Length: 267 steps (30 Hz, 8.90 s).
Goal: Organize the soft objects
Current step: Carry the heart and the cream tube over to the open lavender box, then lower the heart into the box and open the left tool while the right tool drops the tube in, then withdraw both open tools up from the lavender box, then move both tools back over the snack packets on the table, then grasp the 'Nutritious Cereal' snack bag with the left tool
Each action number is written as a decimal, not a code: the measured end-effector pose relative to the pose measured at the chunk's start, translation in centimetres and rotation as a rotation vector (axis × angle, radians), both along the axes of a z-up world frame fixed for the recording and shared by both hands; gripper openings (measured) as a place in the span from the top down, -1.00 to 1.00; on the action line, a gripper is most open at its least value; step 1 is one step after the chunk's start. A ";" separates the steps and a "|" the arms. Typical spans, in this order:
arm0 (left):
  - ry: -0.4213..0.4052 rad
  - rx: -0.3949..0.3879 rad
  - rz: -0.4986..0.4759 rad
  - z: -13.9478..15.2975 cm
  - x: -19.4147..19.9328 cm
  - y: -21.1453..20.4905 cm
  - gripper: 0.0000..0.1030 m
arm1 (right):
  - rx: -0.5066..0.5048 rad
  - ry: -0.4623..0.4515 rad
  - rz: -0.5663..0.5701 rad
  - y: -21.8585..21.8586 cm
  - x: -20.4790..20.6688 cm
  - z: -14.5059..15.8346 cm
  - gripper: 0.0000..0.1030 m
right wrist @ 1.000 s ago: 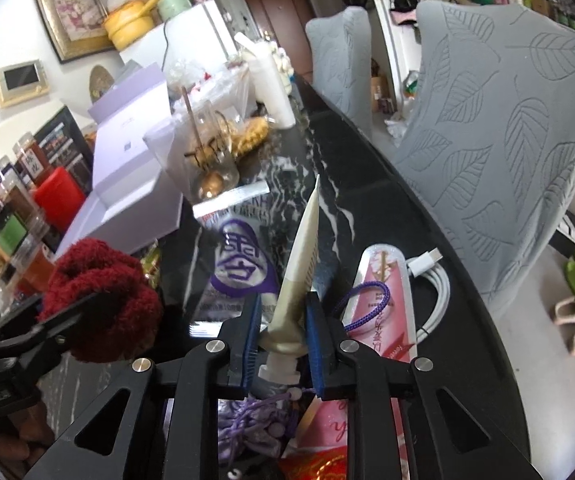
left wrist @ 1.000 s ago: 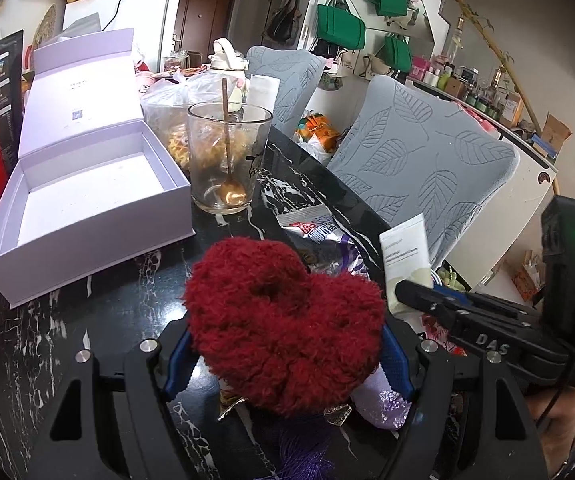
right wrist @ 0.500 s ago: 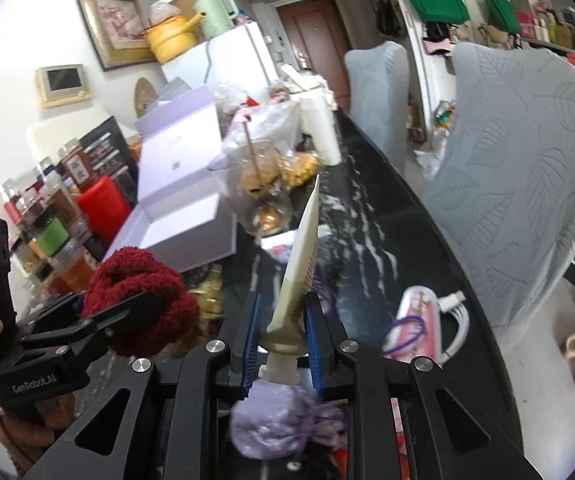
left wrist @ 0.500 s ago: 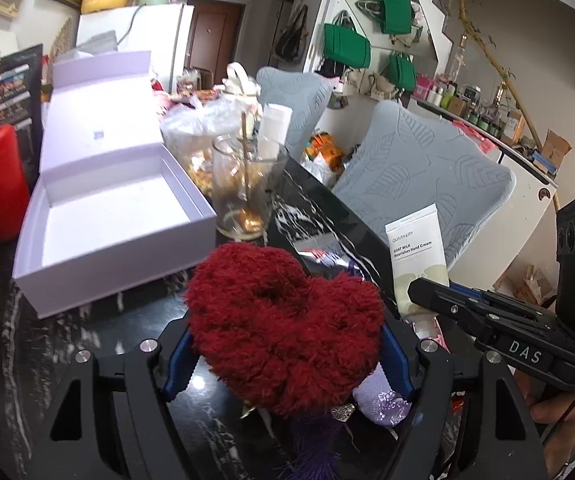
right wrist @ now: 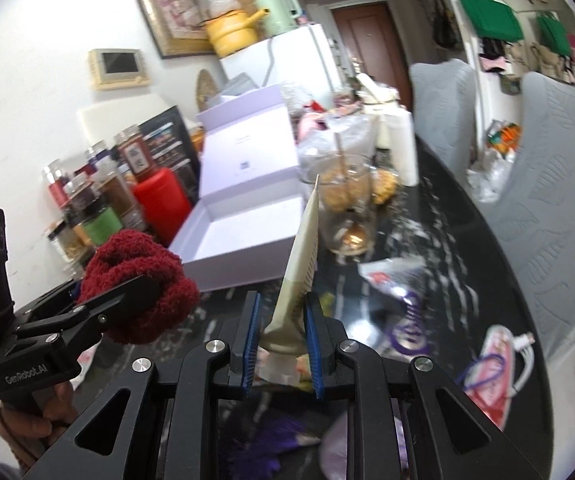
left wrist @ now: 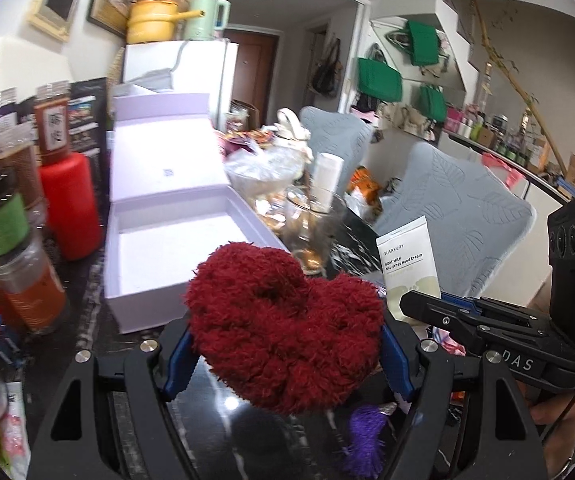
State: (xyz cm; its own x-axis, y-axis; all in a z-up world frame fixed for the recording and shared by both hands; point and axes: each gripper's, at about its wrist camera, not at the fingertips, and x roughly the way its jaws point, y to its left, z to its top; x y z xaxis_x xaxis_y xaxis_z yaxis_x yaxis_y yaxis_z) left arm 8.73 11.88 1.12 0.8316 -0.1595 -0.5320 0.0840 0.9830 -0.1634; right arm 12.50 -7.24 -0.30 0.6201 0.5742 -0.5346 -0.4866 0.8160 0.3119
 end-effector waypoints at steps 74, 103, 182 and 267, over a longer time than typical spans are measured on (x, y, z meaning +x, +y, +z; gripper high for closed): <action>0.004 0.172 0.238 2.6 20.6 11.5 -0.47 | -0.081 -0.095 0.048 15.2 20.5 4.4 0.58; 0.238 0.170 0.236 -4.1 24.6 12.7 -0.48 | -0.264 0.014 0.066 17.9 23.1 -1.6 0.56; -0.056 0.191 0.268 10.4 3.0 4.2 -0.99 | -0.211 -0.241 -0.092 5.1 1.8 10.8 -0.85; 0.294 0.092 -0.024 -8.8 8.7 -7.4 -0.99 | -0.209 0.092 -0.313 -10.9 -3.1 -6.8 -0.50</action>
